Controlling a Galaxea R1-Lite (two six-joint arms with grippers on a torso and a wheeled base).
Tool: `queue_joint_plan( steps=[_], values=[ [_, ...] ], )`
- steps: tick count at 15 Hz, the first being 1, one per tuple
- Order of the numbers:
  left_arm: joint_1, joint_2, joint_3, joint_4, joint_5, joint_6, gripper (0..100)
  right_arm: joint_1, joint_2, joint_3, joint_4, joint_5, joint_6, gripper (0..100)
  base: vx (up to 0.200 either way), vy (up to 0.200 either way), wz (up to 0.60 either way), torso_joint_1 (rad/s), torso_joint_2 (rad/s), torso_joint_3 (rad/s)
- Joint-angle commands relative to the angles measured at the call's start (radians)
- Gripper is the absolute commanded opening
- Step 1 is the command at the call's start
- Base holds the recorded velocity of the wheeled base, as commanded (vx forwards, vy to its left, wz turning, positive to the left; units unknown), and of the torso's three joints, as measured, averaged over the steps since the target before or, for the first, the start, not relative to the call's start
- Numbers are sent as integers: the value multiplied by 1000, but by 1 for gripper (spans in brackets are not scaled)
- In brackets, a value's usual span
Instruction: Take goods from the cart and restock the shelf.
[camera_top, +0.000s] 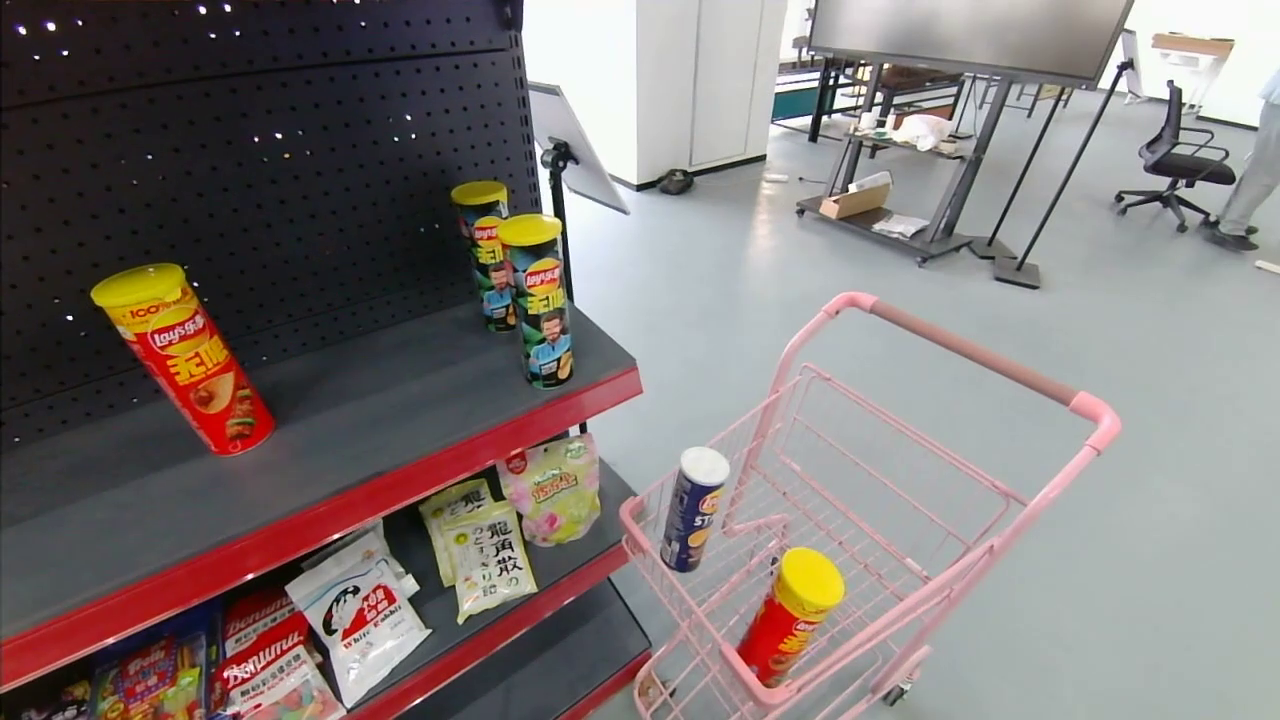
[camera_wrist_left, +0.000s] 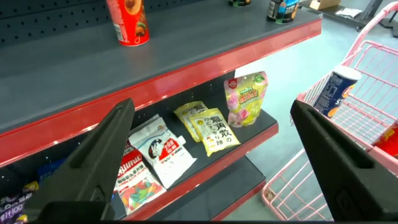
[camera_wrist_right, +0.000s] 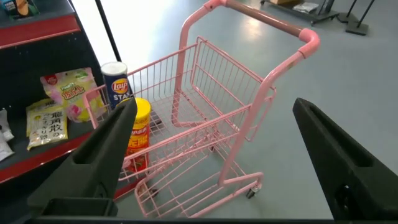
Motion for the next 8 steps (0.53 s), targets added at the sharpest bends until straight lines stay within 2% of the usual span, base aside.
queue_joint_plan(
  steps=[1,8],
  values=[
    [0,0,0,0,0,-1,100,0,1,0,-1,0,0,100,0,0,0,-139,339,188],
    [0,0,0,0,2,-3,100,0,1,0,-1,0,0,100,0,0,0,-144,342,194]
  ],
)
